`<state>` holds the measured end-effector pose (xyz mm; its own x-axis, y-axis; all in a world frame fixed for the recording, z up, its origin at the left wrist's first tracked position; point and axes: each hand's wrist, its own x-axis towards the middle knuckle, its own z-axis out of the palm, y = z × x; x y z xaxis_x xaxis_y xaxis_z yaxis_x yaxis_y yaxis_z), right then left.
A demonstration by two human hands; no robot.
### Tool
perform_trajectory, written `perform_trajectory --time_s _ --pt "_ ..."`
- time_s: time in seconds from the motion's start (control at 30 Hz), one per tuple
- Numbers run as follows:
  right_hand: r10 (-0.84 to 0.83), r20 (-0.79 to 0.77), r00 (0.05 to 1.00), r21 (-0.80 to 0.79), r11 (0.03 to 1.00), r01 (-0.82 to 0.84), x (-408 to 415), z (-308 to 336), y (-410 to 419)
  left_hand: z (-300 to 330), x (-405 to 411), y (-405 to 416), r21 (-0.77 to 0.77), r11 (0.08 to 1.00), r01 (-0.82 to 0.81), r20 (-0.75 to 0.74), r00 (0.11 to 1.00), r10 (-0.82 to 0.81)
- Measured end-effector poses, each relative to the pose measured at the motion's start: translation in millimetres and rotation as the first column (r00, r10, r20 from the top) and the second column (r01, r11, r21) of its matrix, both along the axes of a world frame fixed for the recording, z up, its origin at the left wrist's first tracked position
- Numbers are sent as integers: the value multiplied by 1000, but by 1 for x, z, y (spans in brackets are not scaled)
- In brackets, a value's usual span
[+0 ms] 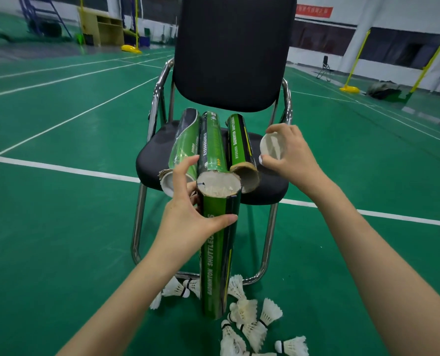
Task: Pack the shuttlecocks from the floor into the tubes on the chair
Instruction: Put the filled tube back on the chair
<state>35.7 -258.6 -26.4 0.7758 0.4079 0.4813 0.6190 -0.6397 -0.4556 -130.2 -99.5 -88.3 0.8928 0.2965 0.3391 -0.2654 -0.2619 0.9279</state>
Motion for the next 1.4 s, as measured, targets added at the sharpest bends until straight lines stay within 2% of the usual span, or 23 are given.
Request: perform_trajectory --time_s 0.13,0.23,0.5,0.6,0.8,1.07,1.4 --pt "183 -163 970 64 983 -175 -71 9 2 -10 -20 -3 -1 1000 -18 -29 999 18" --pt "305 -284 909 29 951 -309 -113 3 9 -20 -32 -6 -8 1000 -12 -71 997 12" --pt "340 -350 873 -84 917 -391 -154 -38 30 -47 -55 -8 78 996 -40 -154 987 51" --pt "313 -382 870 -98 922 -375 -160 -57 34 -65 -60 -6 65 998 -25 -201 979 38" --pt "255 -487 835 2 957 -292 -165 -92 36 -94 -58 -5 10 1000 -22 -241 970 24" --pt "211 -542 814 153 976 -151 -167 -113 33 -118 -49 -4 -103 995 10 -200 979 -31" --pt "258 -588 767 254 959 -127 -177 -121 31 -122 -53 -1 -66 996 54 -199 978 -67"
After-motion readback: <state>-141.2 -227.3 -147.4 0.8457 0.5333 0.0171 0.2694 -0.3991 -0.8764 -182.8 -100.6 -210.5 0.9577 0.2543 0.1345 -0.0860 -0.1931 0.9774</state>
